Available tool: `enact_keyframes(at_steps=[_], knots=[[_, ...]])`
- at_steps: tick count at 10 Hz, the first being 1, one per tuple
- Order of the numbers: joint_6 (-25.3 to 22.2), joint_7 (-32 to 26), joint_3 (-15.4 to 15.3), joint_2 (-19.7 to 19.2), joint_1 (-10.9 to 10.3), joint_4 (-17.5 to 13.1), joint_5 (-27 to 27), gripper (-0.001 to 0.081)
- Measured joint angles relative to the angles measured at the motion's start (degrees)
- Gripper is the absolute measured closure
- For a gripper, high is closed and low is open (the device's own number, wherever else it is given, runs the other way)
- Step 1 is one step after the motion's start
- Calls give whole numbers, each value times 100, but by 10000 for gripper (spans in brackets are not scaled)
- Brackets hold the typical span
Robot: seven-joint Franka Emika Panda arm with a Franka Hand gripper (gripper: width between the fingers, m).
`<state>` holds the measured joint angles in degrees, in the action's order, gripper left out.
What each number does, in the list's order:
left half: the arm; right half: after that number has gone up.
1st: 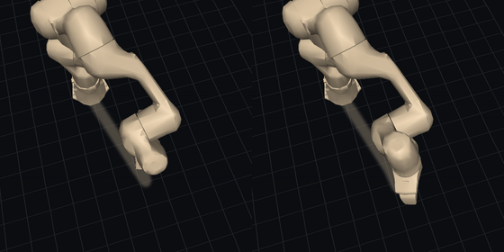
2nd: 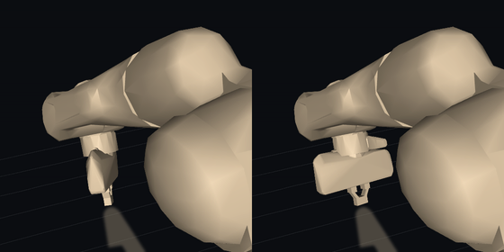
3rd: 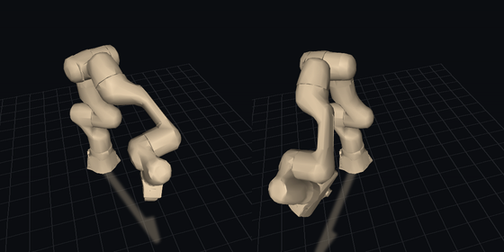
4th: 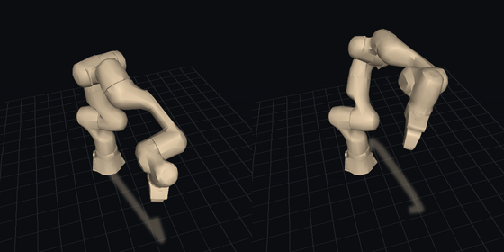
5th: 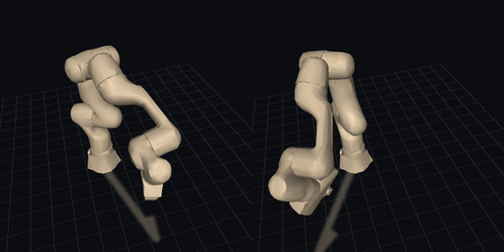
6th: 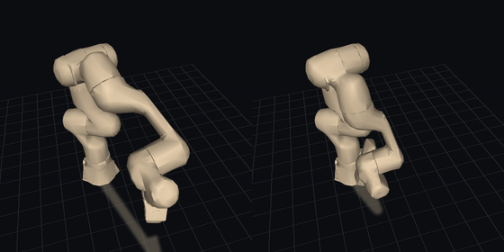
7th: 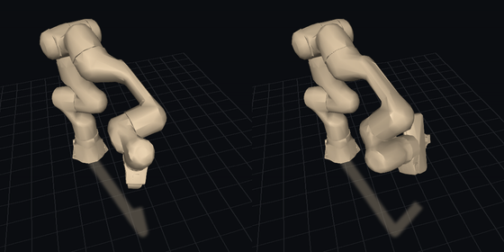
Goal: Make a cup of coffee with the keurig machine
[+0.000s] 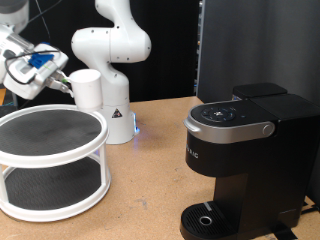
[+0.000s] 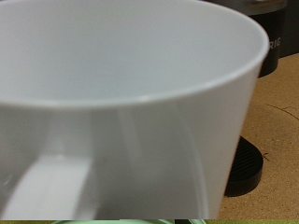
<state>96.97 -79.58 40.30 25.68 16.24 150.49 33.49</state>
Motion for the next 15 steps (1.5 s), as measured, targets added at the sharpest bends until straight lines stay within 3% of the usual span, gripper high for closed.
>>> enact_keyframes(at_steps=[5, 10, 15], knots=[[1320, 250, -955, 55, -404, 635, 1457, 731], [2327, 298, -1813, 1, -1025, 849, 2739, 731], [2379, 368, -1921, -12, -1069, 865, 2794, 731]])
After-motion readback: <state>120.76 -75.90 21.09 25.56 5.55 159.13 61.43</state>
